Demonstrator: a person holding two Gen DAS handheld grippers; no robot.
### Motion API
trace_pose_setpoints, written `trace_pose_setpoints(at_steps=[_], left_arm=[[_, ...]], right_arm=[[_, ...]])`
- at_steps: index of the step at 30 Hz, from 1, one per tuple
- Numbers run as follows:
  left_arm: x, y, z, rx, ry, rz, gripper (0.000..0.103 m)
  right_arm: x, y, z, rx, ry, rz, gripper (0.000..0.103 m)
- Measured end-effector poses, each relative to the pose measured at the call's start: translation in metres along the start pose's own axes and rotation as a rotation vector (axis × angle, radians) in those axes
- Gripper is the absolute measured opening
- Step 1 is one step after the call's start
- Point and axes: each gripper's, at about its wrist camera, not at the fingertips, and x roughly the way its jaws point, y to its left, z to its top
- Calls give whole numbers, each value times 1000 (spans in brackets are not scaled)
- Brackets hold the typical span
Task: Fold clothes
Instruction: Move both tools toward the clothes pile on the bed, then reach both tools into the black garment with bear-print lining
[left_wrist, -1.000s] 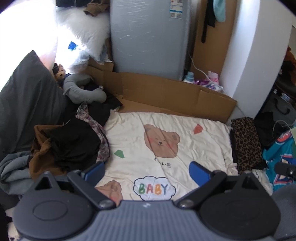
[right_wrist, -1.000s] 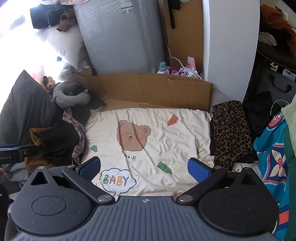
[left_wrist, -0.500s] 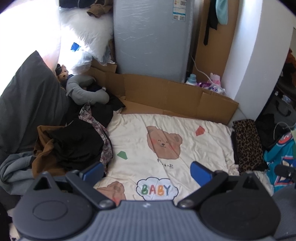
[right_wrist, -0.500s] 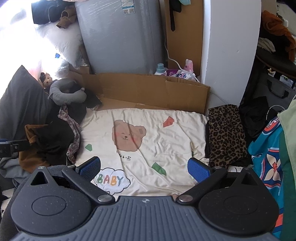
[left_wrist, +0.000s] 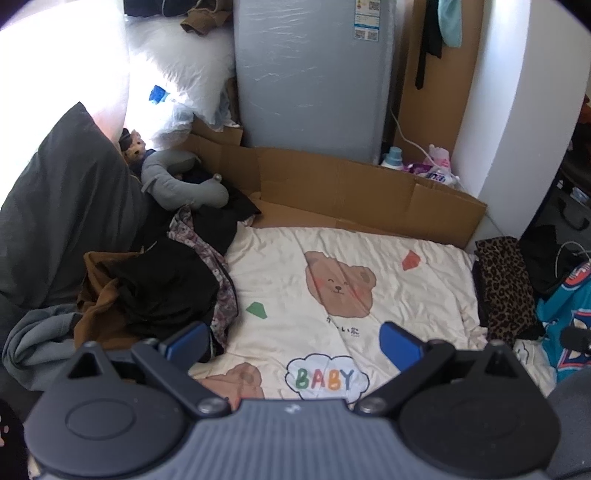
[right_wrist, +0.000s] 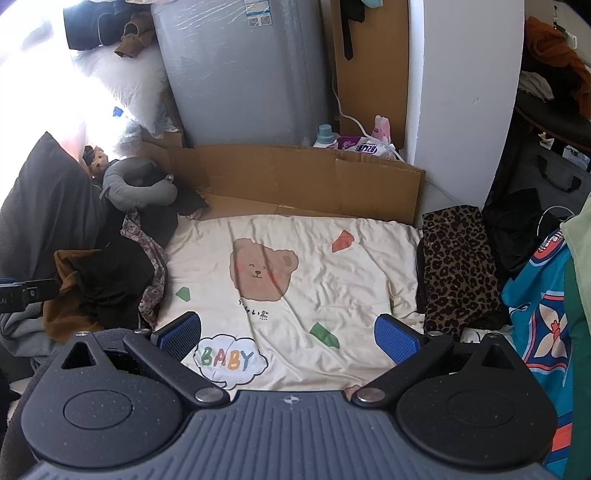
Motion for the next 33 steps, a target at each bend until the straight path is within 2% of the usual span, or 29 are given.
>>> trace_pose_setpoints(at_steps=[11, 14, 17, 25, 28, 33], left_arm=[[13, 13, 5, -17, -4, -1, 101], [12, 20, 6, -27, -46, -40, 100], [12, 26, 8, -11, -90, -20, 100], [20, 51, 13, -13, -117, 9, 96], [27, 65, 14, -32, -107, 20, 96], [42, 85, 15, -52, -76, 5, 96]], right_arm=[[2, -7, 4, 36, 40, 9, 103], [1, -6, 8, 28, 39, 34, 103], [-4, 1, 15, -8, 4, 33, 103], [0, 10, 36, -37, -65, 89, 102], [5, 13, 43, -57, -88, 134, 102], [20, 22, 54, -121, -66, 157, 103]])
